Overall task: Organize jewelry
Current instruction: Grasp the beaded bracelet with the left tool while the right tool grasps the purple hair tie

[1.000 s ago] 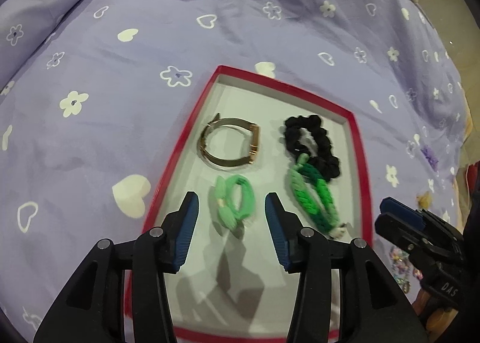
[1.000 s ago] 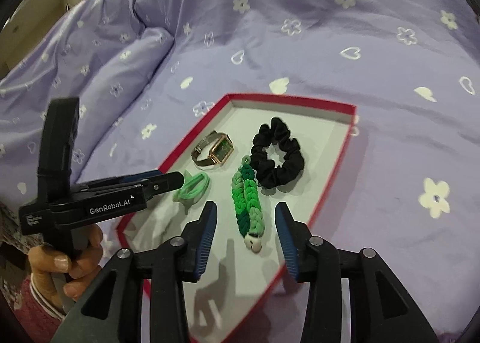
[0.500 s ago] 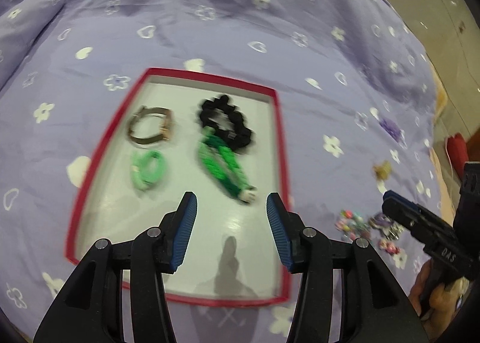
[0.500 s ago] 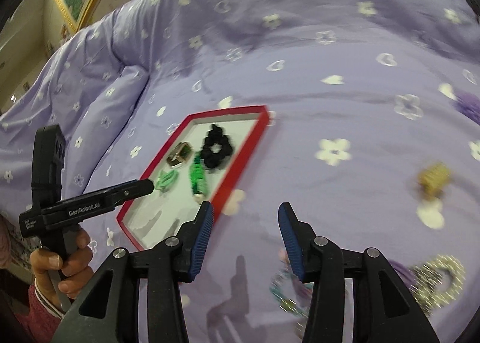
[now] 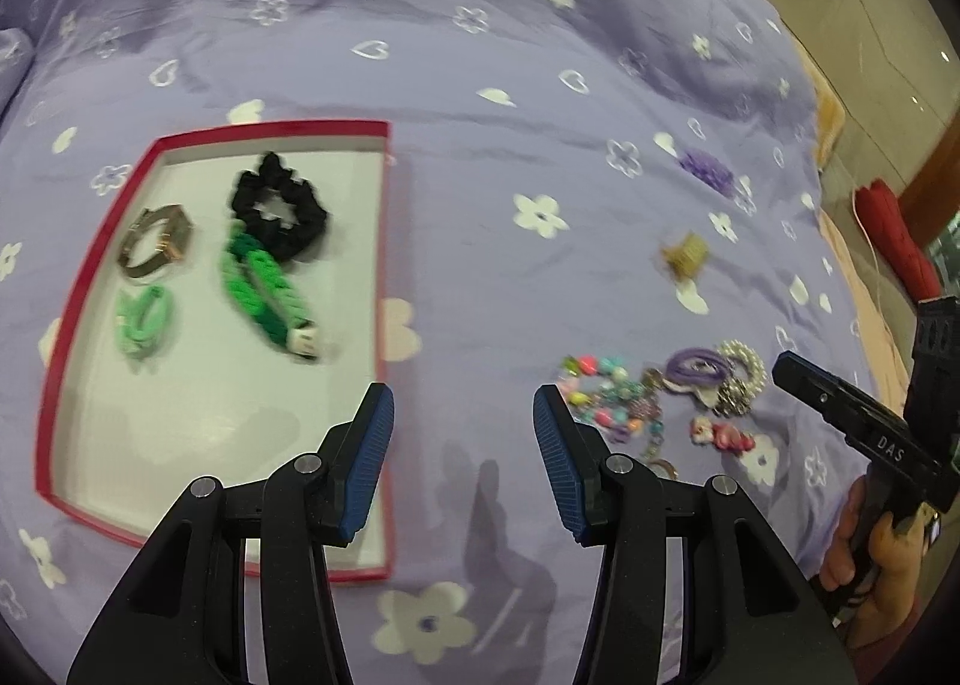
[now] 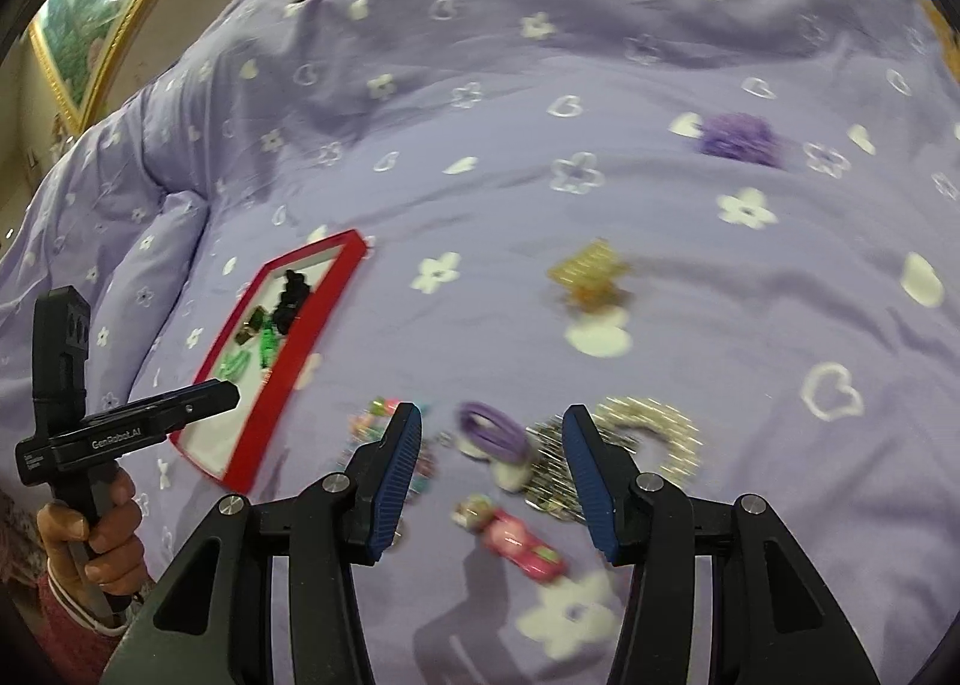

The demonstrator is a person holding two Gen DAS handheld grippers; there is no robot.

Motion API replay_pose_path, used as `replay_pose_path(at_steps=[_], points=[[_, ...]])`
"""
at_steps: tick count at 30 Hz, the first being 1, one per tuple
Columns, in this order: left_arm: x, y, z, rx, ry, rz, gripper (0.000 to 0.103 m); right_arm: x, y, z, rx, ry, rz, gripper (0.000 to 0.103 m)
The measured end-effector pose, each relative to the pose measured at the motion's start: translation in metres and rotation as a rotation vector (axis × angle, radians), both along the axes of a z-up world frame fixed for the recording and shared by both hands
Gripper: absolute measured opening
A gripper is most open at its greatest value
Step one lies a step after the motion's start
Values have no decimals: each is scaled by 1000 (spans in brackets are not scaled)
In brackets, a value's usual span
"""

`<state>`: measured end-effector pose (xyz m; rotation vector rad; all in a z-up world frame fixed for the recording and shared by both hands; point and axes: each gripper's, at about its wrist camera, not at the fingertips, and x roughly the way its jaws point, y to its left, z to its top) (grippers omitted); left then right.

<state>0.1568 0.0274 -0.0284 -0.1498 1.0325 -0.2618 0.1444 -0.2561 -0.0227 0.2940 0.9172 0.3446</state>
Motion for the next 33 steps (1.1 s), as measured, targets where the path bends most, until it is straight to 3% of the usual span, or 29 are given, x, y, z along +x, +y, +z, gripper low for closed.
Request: replay_pose_path(at_steps=[9, 22, 24, 26, 27, 29, 30, 32, 33], points=[[-12, -32, -15, 26, 32, -80, 47, -8, -13, -10, 10, 4, -7, 51], [1, -61, -38, 64, 75, -162, 47, 22, 23, -21, -89, 7, 146, 50], [4, -66, -42, 72, 79, -175, 47, 26, 29, -28, -109, 21, 169, 46], [7, -70, -45, 76, 78, -184, 47, 29, 32, -34, -118, 32, 181, 35], [8, -73, -46, 80, 71, -194, 45, 30, 32, -35, -117, 35, 184, 32], [9, -79, -48, 88, 64, -214, 28, 32, 30, -38, -99, 44, 184, 20], [9, -82, -49, 90, 61, -226, 25, 32, 29, -39, -88, 46, 181, 20], [8, -85, -49, 80, 58, -249, 7, 31, 26, -39, -71, 45, 173, 14], [7, -86, -49, 69, 58, -257, 7, 30, 25, -39, -64, 43, 170, 14]])
